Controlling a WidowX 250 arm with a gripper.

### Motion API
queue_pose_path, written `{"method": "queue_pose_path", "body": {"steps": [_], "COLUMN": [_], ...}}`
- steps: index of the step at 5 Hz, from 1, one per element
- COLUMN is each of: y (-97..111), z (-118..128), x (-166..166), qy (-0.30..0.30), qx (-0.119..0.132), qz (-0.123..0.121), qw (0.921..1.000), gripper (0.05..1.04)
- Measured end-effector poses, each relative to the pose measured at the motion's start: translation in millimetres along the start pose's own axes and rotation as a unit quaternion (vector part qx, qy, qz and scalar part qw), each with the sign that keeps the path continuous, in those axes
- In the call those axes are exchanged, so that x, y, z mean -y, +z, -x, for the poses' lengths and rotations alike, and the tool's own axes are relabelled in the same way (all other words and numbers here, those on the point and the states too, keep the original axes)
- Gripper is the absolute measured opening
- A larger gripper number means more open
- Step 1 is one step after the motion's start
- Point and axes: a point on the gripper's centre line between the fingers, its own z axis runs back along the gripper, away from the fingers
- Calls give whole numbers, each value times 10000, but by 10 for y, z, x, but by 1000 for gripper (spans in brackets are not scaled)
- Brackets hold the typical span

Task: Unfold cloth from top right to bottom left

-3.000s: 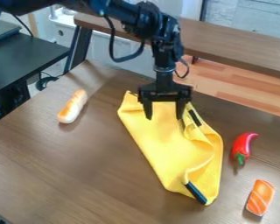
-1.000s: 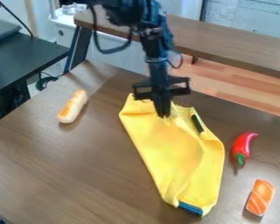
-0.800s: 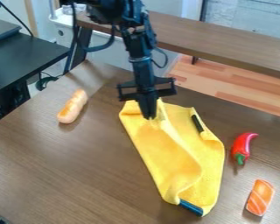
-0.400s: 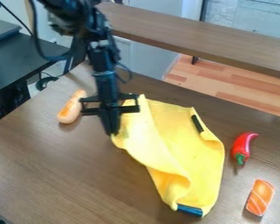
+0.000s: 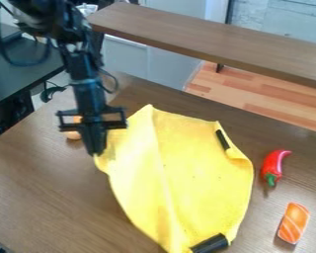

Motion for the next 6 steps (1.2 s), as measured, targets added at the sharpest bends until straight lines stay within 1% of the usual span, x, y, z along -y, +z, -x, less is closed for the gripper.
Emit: {"method": "queue_pose_path", "body": {"steps": [1,2,3,4,5,6], "y": [-38,-142,-225,-271,-199,-163], "z": [104,210,302,374,389,453], "x": [-74,-175,-276,-317,-443,-572], "qy": [43,50,-5,-55,-1,319], "qx": [-74,-218,-334,-454,-359,-181], "qz": [-66,-299,-372,-364,-441,-871], "qw": [9999,9993,9987,9983,9984,9955], "gripper": [49,49,49,49,49,61]}}
